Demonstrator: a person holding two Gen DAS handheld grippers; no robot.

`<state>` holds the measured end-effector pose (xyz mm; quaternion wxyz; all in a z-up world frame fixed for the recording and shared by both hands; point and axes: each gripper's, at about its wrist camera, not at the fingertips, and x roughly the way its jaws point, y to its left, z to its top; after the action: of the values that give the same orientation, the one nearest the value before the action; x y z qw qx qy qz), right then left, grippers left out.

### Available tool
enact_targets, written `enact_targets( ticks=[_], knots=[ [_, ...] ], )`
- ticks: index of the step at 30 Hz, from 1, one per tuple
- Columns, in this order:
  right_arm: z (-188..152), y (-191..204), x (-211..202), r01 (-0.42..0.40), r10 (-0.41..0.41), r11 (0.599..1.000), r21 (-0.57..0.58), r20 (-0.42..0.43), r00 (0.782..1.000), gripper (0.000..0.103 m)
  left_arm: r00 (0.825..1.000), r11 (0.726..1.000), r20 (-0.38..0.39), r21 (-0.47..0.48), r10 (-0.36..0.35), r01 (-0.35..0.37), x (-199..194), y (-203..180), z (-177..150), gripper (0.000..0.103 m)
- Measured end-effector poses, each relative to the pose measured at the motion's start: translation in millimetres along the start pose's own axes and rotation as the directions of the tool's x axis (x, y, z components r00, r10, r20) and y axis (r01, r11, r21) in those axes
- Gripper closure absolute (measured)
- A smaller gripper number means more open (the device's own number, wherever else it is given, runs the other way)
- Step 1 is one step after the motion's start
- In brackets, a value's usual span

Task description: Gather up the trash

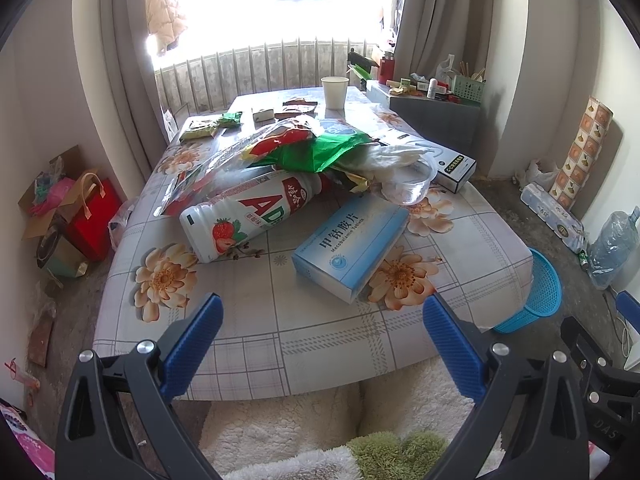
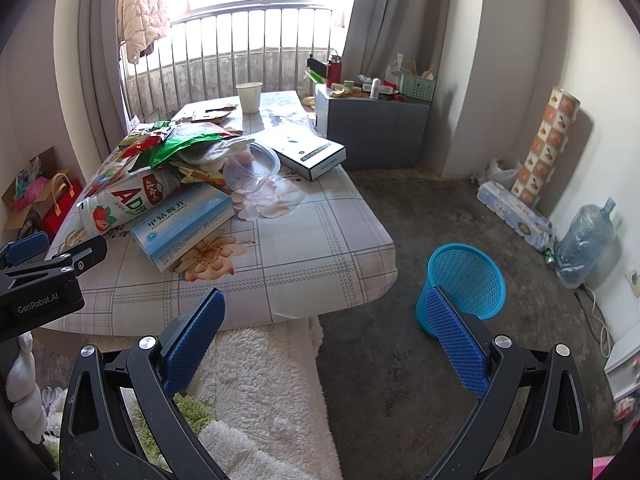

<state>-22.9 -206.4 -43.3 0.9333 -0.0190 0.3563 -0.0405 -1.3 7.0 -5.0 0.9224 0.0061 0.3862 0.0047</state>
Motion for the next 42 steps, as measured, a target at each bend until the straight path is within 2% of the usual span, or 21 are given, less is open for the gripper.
enact_targets(
  ticks=[17, 27, 42],
  knots=[
    [-1, 1, 1, -0.001, 0.001, 1.000, 0.001, 0.000, 1.000, 0.007, 1.000, 1.000, -0.003, 0.001, 0.000, 0.000, 1, 1, 0, 0.005],
    [1, 2, 27, -0.002, 0.002, 1.000, 0.001, 0.001, 1.000, 0.007, 1.000, 1.000, -0.005, 0.002, 0.002, -0.001, 1, 0, 1, 0.005],
    [4, 2, 30, -0.003, 0.003, 1.000, 0.003, 0.002, 1.000, 0.007, 1.000, 1.000, -0.008, 0.000, 0.002, -0.002, 3, 2, -2, 0.005]
  ],
)
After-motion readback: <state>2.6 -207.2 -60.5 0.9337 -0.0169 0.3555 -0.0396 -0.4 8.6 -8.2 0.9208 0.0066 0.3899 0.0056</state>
